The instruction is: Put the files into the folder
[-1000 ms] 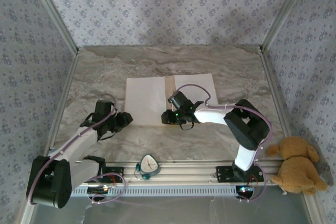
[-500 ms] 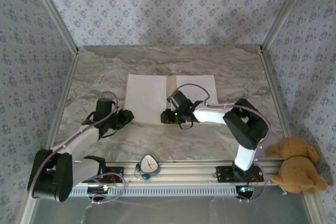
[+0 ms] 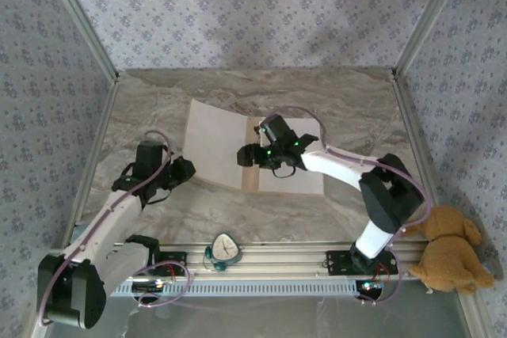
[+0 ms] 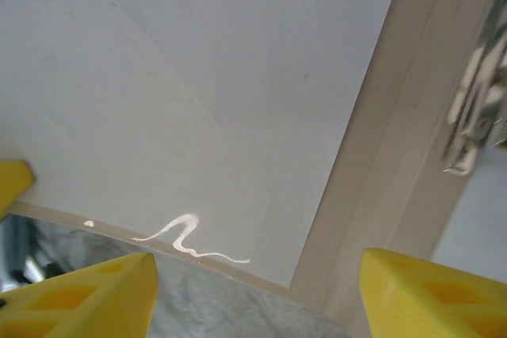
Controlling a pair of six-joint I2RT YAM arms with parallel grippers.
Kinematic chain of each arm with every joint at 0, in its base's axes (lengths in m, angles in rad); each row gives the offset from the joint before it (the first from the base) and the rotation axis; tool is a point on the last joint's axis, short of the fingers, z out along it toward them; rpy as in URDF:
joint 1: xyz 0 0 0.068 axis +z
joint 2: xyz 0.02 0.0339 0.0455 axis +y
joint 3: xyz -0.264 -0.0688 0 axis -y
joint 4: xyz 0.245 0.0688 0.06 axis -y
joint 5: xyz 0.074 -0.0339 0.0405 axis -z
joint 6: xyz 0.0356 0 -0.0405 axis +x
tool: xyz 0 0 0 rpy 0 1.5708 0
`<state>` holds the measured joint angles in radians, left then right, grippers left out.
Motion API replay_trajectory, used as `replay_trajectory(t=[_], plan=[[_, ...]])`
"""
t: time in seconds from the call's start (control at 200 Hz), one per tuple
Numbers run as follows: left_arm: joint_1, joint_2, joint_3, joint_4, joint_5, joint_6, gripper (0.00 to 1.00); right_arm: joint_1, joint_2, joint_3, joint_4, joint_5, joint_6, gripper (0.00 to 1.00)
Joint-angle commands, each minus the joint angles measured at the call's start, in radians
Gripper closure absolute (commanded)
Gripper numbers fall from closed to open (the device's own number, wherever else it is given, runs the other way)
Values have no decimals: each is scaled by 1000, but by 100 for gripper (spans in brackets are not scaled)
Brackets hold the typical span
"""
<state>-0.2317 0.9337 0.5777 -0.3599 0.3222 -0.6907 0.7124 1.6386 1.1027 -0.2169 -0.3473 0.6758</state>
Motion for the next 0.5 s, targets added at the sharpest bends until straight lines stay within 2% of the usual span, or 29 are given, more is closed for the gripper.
replay_trajectory(t=[0.0,0.235,0.495], plan=[[-13,-31,111,-181,-74,78,89,-35,-96,37,-105,-51,-27,28],[-100,-12,315,-410,-284,138,89,-147,-281,-14,-181,-98,-38,28],[-226,56,487,-511,-469,148,90,-299,-440,-126,-245,-155,-71,28]])
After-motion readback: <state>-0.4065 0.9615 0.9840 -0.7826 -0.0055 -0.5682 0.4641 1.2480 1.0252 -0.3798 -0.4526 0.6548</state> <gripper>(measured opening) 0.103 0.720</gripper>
